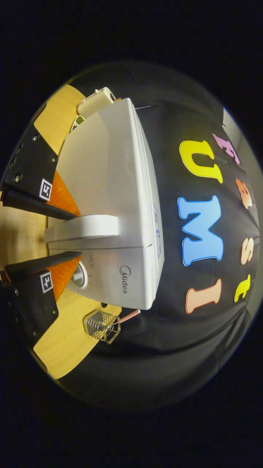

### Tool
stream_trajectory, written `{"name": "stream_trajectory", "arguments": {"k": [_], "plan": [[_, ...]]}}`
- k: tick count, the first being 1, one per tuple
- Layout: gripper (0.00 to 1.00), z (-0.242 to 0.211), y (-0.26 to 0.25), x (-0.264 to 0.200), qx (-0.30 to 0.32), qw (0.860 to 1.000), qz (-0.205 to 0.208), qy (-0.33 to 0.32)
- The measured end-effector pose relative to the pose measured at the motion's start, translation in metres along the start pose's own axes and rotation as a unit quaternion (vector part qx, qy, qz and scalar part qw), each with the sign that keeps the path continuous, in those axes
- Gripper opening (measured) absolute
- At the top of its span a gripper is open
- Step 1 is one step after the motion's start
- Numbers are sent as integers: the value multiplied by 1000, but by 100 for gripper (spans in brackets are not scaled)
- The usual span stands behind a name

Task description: Open the microwave, put the food inside, and close the microwave door.

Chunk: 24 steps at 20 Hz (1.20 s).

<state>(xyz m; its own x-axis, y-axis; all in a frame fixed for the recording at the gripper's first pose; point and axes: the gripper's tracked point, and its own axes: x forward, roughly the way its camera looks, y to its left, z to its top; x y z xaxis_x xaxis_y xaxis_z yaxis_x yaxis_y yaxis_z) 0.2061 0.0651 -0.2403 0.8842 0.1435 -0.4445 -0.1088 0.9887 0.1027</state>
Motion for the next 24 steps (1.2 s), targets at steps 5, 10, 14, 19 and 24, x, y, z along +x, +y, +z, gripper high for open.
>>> {"name": "stream_trajectory", "arguments": {"k": [5,10,14,19,24], "plan": [[27,-2,8,0,-27,1000,-5,7],[11,-3,9,-2,-43,999,12,24],[5,-2,9,-4,-64,998,2,26],[5,-2,9,-3,-53,998,-3,35],[5,-2,10,-4,-42,998,9,44]]}}
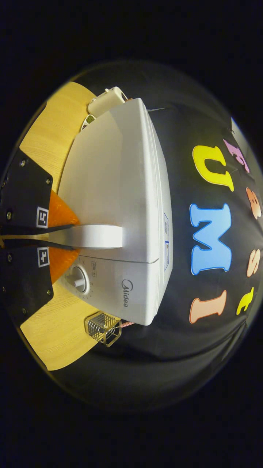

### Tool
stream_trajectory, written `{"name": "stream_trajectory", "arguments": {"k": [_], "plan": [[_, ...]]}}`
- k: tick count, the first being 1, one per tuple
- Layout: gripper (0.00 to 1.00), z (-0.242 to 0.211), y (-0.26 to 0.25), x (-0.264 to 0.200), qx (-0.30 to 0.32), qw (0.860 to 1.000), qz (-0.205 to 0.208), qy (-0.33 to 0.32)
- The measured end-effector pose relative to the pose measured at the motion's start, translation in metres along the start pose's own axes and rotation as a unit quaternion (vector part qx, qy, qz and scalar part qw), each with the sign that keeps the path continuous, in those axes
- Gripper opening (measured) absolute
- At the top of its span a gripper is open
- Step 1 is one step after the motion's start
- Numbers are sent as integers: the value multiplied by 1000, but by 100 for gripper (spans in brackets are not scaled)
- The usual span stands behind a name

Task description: Open the microwave, put the food inside, and close the microwave door.

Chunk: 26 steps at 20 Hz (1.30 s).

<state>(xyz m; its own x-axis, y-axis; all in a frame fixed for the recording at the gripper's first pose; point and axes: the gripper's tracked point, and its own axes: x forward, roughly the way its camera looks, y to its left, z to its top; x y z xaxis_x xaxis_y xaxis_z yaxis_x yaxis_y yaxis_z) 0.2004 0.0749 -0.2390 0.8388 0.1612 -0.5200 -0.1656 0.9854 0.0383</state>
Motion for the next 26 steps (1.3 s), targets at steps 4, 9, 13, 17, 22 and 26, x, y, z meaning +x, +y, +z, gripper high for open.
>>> {"name": "stream_trajectory", "arguments": {"k": [4,9,13,17,22,26], "plan": [[5,1,0,0,-23,1000,-3,-1],[5,1,-1,1,-47,999,-7,8],[5,-2,0,-4,-57,998,-12,14],[5,-19,10,-38,-67,998,1,11],[5,-36,27,-71,-38,998,14,42],[5,-52,47,-104,-42,997,32,55]]}}
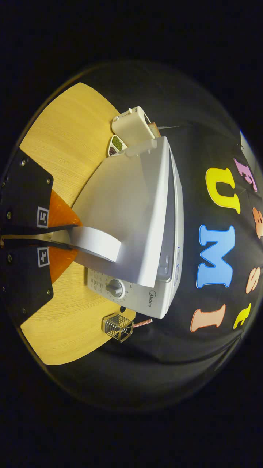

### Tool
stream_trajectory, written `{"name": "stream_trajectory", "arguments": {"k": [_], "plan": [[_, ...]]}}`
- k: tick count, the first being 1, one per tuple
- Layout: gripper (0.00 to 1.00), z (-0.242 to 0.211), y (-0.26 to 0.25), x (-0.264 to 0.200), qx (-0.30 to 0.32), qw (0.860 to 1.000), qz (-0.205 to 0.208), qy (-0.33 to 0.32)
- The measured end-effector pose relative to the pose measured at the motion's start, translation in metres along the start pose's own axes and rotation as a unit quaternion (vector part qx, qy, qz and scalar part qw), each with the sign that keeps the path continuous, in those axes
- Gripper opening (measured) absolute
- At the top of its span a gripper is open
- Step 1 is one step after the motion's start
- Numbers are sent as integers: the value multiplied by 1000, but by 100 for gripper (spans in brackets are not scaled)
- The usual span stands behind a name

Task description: Open the microwave, put the food inside, and close the microwave door.

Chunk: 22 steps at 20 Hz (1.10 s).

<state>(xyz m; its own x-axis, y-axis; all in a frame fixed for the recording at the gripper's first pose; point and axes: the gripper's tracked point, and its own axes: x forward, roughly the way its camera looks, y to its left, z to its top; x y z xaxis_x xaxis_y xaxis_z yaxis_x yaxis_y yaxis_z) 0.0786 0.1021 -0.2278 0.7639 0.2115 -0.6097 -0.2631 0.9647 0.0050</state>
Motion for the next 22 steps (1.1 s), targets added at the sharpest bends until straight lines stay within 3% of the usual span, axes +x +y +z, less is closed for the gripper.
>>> {"name": "stream_trajectory", "arguments": {"k": [6,10,16,17,22], "plan": [[7,-22,38,-33,12,999,27,19],[14,-32,68,-53,12,999,48,23],[19,-30,103,-78,1,998,57,6],[24,-32,106,-80,2,998,58,7],[24,-43,123,-91,19,998,53,12]]}}
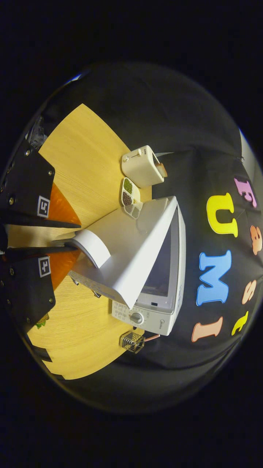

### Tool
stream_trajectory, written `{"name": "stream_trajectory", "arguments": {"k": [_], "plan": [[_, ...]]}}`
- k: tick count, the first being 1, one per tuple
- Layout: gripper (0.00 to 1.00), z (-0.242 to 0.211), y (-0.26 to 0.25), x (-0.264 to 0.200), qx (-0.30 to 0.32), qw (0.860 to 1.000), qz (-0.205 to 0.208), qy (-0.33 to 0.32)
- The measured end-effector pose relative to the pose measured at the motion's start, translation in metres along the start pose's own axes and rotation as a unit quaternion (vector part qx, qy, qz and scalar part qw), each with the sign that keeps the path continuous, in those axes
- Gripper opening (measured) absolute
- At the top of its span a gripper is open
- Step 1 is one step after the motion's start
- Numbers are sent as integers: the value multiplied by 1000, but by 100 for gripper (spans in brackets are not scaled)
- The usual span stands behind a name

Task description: Open the microwave, put the food inside, and close the microwave door.

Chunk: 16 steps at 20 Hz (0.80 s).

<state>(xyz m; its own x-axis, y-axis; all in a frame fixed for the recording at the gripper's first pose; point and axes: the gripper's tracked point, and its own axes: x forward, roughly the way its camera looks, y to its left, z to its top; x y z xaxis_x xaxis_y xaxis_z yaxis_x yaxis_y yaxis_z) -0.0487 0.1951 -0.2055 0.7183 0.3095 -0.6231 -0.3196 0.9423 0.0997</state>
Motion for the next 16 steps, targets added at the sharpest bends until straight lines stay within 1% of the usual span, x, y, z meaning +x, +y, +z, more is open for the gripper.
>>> {"name": "stream_trajectory", "arguments": {"k": [6,9,13,16], "plan": [[24,-18,33,-2,1,1000,8,8],[24,-22,55,-4,-7,1000,25,11],[24,-28,76,-8,-63,997,32,11],[24,-32,93,-11,-93,995,43,15]]}}
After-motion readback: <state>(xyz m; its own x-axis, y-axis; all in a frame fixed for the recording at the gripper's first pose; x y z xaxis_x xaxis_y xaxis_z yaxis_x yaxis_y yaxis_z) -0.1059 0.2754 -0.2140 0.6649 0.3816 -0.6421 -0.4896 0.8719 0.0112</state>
